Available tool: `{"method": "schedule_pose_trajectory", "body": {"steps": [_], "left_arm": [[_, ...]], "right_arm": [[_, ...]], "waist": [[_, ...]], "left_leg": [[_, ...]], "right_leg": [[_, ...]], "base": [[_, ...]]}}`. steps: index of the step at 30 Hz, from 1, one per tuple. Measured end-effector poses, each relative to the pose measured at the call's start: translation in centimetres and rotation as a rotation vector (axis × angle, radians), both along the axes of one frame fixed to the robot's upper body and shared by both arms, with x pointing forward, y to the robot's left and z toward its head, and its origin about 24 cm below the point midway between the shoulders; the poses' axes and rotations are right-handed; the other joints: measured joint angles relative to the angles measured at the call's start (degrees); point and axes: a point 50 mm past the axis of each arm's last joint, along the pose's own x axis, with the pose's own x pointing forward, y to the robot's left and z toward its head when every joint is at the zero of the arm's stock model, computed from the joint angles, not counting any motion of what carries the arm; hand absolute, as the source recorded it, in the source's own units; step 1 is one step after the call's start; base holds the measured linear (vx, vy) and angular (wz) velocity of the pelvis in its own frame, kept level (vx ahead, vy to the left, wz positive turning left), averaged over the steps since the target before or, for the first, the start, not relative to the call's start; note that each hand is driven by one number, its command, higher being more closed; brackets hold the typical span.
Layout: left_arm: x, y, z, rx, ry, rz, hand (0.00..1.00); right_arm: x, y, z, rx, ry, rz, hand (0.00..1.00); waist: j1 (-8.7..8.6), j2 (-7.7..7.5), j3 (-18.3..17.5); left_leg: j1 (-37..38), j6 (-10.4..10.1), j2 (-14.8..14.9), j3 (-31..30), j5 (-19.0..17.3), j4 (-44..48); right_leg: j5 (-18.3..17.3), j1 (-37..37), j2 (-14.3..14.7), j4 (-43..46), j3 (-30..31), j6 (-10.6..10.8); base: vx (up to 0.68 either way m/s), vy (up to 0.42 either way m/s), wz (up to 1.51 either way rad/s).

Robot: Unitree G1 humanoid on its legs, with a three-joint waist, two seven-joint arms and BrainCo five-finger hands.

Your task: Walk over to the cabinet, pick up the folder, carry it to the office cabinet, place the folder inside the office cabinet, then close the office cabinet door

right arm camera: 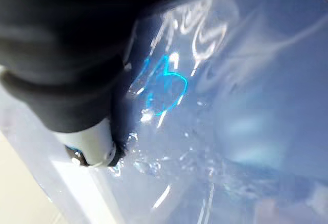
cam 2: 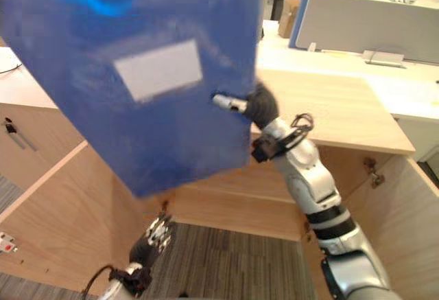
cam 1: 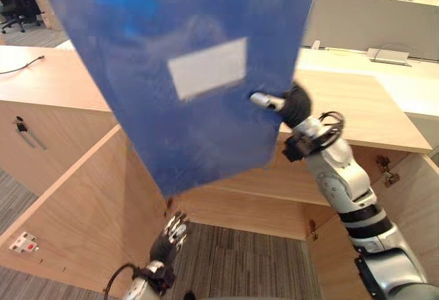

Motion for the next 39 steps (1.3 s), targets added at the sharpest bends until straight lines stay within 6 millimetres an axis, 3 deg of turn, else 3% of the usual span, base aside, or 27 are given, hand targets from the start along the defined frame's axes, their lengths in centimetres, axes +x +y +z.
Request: {"method": "schedule_pose_trajectory", "body": {"steps": [2, 4, 8, 13, 15, 18, 19, 22, 25, 26, 29, 31, 33, 35, 38, 39], "left_arm": [[-1.4, 1.5, -1.7, 0.054, 0.095, 0.056, 0.00], [-2.6, 2.5, -3.1, 0.093, 0.178, 0.079, 0.00], [-7.0, 4.7, -6.3, 0.155, 0.435, 0.186, 0.00], [-10.5, 5.7, -7.4, 0.178, 0.588, 0.243, 0.00], [-11.5, 5.9, -7.6, 0.160, 0.626, 0.285, 0.00], [-11.8, 6.1, -7.7, 0.154, 0.639, 0.306, 0.00], [-12.0, 6.0, -7.7, 0.152, 0.646, 0.308, 0.00], [-12.4, 6.0, -7.9, 0.161, 0.670, 0.283, 0.00], [-12.3, 5.8, -8.0, 0.205, 0.682, 0.214, 0.00], [-12.0, 5.8, -8.0, 0.230, 0.682, 0.182, 0.00], [-10.9, 5.7, -8.0, 0.301, 0.676, 0.108, 0.00], [-10.3, 5.6, -8.0, 0.328, 0.672, 0.092, 0.00], [-9.3, 5.1, -8.1, 0.323, 0.653, 0.104, 0.00], [-9.3, 4.8, -8.1, 0.314, 0.659, 0.134, 0.00], [-9.9, 4.4, -8.3, 0.295, 0.689, 0.191, 0.00], [-10.2, 4.3, -8.4, 0.282, 0.700, 0.219, 0.00]], "right_arm": [[-1.2, -1.3, 0.8, -0.026, -0.127, -0.134, 1.00], [-1.7, -1.8, 0.4, -0.075, -0.164, -0.207, 1.00], [-2.2, -2.5, -3.0, -0.227, -0.100, -0.319, 1.00], [-3.2, -2.8, -6.6, -0.351, 0.000, -0.329, 1.00], [-3.8, -1.6, -8.8, -0.429, 0.056, -0.277, 1.00], [-4.2, -0.4, -11.2, -0.563, 0.099, -0.220, 1.00], [-4.4, 0.1, -13.2, -0.650, 0.157, -0.160, 1.00], [-4.6, 0.2, -16.3, -0.751, 0.260, -0.085, 1.00], [-5.0, -0.2, -20.0, -0.901, 0.361, -0.060, 1.00], [-5.3, -0.9, -22.3, -0.990, 0.429, -0.059, 1.00], [-6.1, -2.7, -26.4, -1.129, 0.582, -0.080, 1.00], [-6.1, -3.1, -27.8, -1.136, 0.652, -0.137, 1.00], [-5.6, -3.8, -28.7, -1.075, 0.743, -0.258, 1.00], [-5.4, -4.1, -29.1, -0.997, 0.804, -0.345, 1.00], [-6.2, -3.3, -30.4, -0.881, 0.924, -0.375, 1.00], [-6.7, -2.7, -30.9, -0.862, 0.958, -0.373, 1.00]], "waist": [[-0.04, 0.08, -0.08], [-0.14, 0.09, -0.11], [-0.45, 0.01, -0.16], [-0.58, -0.14, -0.16], [-0.59, -0.10, -0.08], [-0.62, -0.08, -0.02], [-0.59, -0.04, 0.14], [-0.60, -0.02, 0.66], [-0.35, 0.01, 1.61], [-0.10, 0.09, 2.05], [0.38, 0.50, 2.44], [0.49, 0.75, 2.81], [0.66, 1.61, 4.05], [0.93, 2.73, 5.17], [2.42, 3.59, 6.93], [2.84, 3.68, 7.26]], "left_leg": [[-0.06, 0.01, 0.39, 0.22, -0.04, -0.21], [-0.06, -0.01, 0.57, 0.47, -0.06, -0.24], [-0.20, -0.13, 1.10, 1.16, -0.15, -0.25], [-0.23, -0.32, 1.59, 1.44, -0.27, -0.21], [-0.05, -0.60, 1.66, 1.43, -0.41, -0.03], [0.02, -0.71, 1.81, 1.41, -0.44, -0.02], [0.02, -0.93, 1.80, 1.40, -0.60, -0.10], [-0.02, -1.15, 1.74, 1.39, -0.79, -0.21], [-0.20, -1.14, 1.75, 1.34, -0.86, -0.19], [-0.33, -1.14, 1.72, 1.25, -0.92, -0.06], [-0.73, -1.02, 1.66, 1.13, -0.96, 0.08], [-1.27, -1.11, 1.69, 1.15, -2.14, 1.58], [-5.68, -1.32, 2.47, 1.16, -8.89, 14.29], [-9.77, -2.41, 3.98, 0.71, -13.13, 26.85], [-15.35, -2.50, 6.65, 0.74, -13.18, 44.15], [-17.72, -2.76, 7.27, 0.62, -11.27, 49.51]], "right_leg": [[0.02, 0.01, 0.10, -0.32, 0.17, -0.01], [0.06, -0.04, 0.26, -0.44, 0.44, -0.07], [0.33, -0.40, 0.81, -0.84, 1.19, -0.44], [0.81, -0.18, 1.41, -1.40, 1.51, -0.82], [0.85, 0.06, 1.76, -1.53, 1.55, -0.89], [0.84, 0.13, 1.94, -1.58, 1.58, -0.89], [0.82, 0.12, 1.92, -1.70, 1.58, -0.89], [0.79, 0.11, 1.81, -1.86, 1.58, -0.86], [0.72, -0.01, 1.67, -1.94, 1.57, -0.75], [0.73, -0.04, 1.62, -2.05, 1.51, -0.77], [0.72, -0.16, 1.64, -2.23, 1.34, -0.77], [0.40, -0.09, 1.59, -2.04, 1.35, -0.74], [-1.34, 0.38, 1.43, 0.23, 1.42, -0.87], [-3.44, 1.27, 2.00, 2.13, 1.51, -1.33], [-4.74, 3.97, 3.21, 3.14, 2.78, -2.28], [-4.96, 5.11, 3.40, 3.16, 3.20, -2.66]], "base": [[-0.01, -0.004, -0.02], [-0.01, -0.003, -0.08], [-0.02, -0.012, -0.10], [0.00, -0.011, -0.04], [0.00, 0.000, 0.00], [-0.01, -0.001, 0.00], [0.00, 0.000, 0.00], [0.00, 0.000, 0.00], [0.00, 0.000, 0.00], [0.00, 0.000, 0.00], [0.05, 0.003, 0.02], [0.04, -0.005, 0.00], [0.04, -0.002, -0.03], [0.03, -0.007, -0.06], [0.05, -0.033, -0.24], [0.12, -0.008, -0.27]]}}
